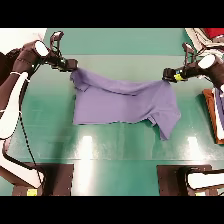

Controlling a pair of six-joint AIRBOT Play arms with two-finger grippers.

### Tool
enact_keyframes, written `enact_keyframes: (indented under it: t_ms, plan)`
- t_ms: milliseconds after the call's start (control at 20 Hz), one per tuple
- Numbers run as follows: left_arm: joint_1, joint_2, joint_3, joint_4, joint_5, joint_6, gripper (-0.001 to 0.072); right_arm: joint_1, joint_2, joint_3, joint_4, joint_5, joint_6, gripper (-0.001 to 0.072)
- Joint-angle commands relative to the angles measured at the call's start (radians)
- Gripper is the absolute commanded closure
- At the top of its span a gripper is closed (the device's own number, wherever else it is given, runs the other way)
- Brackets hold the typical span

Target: Fold the shirts.

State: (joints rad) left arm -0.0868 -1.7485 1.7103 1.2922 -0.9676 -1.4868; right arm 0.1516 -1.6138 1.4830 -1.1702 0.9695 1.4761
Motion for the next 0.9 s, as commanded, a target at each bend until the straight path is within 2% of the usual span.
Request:
enact_keyframes:
  t_ms: [0, 200, 400, 450, 700, 850]
  plan:
    - [0.010, -0.008, 0.000, 0.013, -0.027, -0.002, 0.0164, -0.014, -0.095, 0.145, -0.002, 0.101, 0.000, 0.0398]
    - [0.119, 0.055, -0.003, 0.010, -0.233, 0.002, 0.0164, -0.080, -0.027, 0.170, -0.002, 0.248, -0.072, 0.0399]
    - [0.206, 0.143, -0.092, -0.004, -0.443, 0.013, 0.0164, -0.148, 0.172, -0.013, 0.000, 0.317, -0.135, 0.0399]
    - [0.206, 0.175, -0.150, -0.007, -0.461, 0.036, 0.0164, -0.161, 0.222, -0.073, 0.000, 0.318, -0.135, 0.0399]
    - [0.203, 0.339, -0.527, -0.175, -0.386, 0.055, 0.0164, -0.217, 0.423, -0.312, 0.000, 0.328, -0.135, 0.0398]
    - [0.203, 0.423, -0.713, -0.222, -0.307, 0.055, 0.0164, -0.240, 0.504, -0.388, 0.001, 0.328, -0.135, 0.0398]
